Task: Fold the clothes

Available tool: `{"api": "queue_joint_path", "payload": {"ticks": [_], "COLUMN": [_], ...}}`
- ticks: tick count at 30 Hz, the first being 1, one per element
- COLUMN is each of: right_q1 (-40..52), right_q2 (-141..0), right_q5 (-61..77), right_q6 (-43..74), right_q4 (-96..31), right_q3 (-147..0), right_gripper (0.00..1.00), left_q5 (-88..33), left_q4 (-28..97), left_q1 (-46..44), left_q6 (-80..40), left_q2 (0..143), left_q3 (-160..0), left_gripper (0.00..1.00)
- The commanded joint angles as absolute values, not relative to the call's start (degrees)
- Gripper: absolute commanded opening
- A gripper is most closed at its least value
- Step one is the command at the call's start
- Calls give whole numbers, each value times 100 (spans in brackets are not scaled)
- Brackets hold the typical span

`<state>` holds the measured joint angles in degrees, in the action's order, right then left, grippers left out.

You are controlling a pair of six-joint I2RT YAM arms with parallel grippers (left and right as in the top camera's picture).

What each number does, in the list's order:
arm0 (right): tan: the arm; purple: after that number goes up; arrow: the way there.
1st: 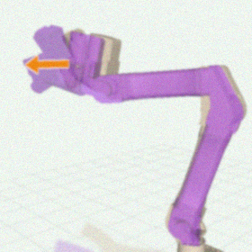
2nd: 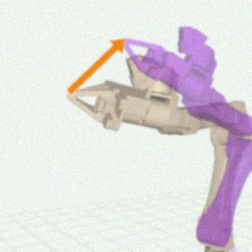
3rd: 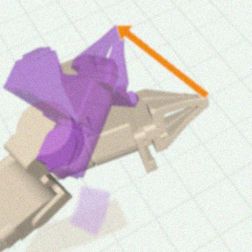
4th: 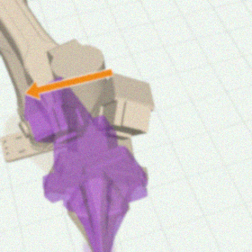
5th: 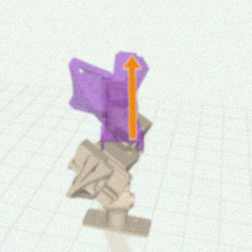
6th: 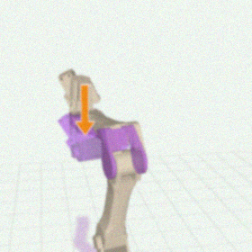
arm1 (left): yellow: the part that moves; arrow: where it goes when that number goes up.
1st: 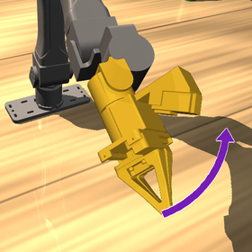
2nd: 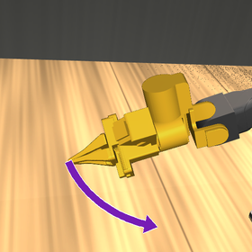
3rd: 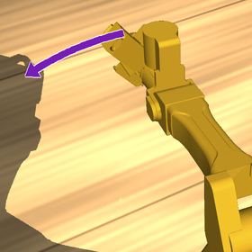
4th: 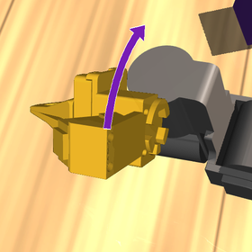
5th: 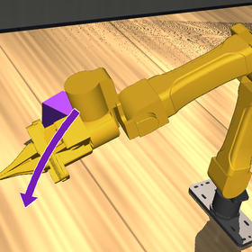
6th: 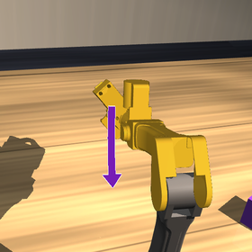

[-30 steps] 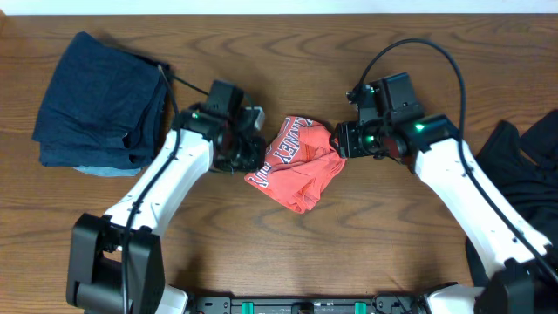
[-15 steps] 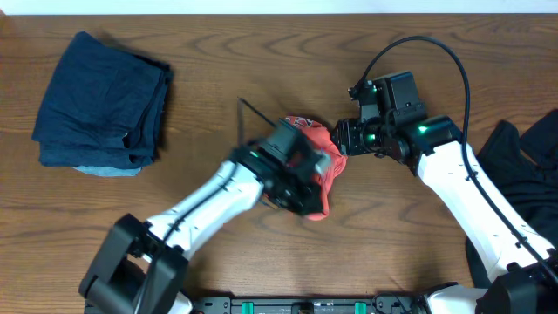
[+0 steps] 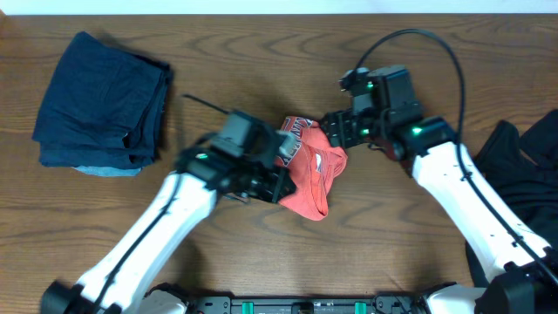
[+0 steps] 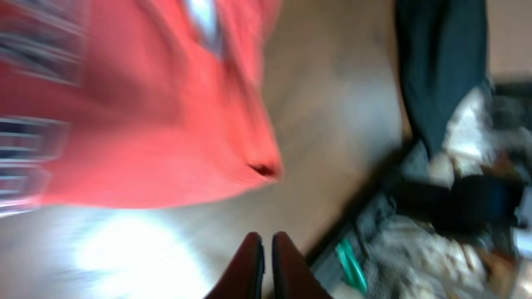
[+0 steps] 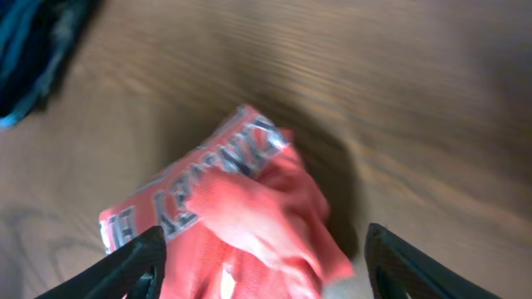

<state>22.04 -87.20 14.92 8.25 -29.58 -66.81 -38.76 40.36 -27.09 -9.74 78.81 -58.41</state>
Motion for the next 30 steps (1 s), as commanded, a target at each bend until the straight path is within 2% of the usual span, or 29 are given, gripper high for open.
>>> {"api": "queue_joint_path", "payload": {"ticks": [1,8,9,10,11,14,20,21,23,24,27,30], "right_q1": [2672,3308,3308,3299,3269,3089,2399,2287,2069,1992,1715,1562], "right_q2": [-8943,-9741,-9802,-9832,-9832,-9723,-9376,-9351,-9336,-9336,-9332,-9279], "right_q5": [1492,-768,-770,-770,-803,-1048,-886,-819,-707,-709,-563,86], "right_q6": [121,620,679,808,1004,1846,3632,3756,3758,3732,3221,2158], "right_q4": [-2808,-2635,-2635,-2644,-2679,-2952,-4259,-4414,-4639,-4722,-4746,-4552], "right_q3": [-6733,-6733,-6735,-6735,-6733,-6742,-6742,-6742,-6742,-6742,-6742,-6742], "right_gripper": [72,60,50,27,14,1,3,13,41,45,43,43], "left_q5": [-2873,-2305,-2305,-2305,-2307,-2346,-2694,-2727,-2720,-2720,-2718,-2720], "left_q4": [4073,4062,4064,4060,4047,3979,3820,3798,3732,3706,3653,3642], "left_q1": [-2276,-1800,-1789,-1791,-1791,-1796,-1796,-1796,-1796,-1796,-1796,-1789], "left_q6": [-996,-996,-996,-996,-998,-998,-1020,-1020,-1017,-1017,-1017,-1017], "left_q2": [7634,7944,8036,8152,8259,8643,9360,9435,9557,9592,9625,9623], "left_q3": [-5861,-5861,-5861,-5861,-5861,-5861,-5861,-5861,-5861,-5861,-5861,-5861], "left_gripper": [9,10,10,10,10,10,10,10,10,9,10,10]}}
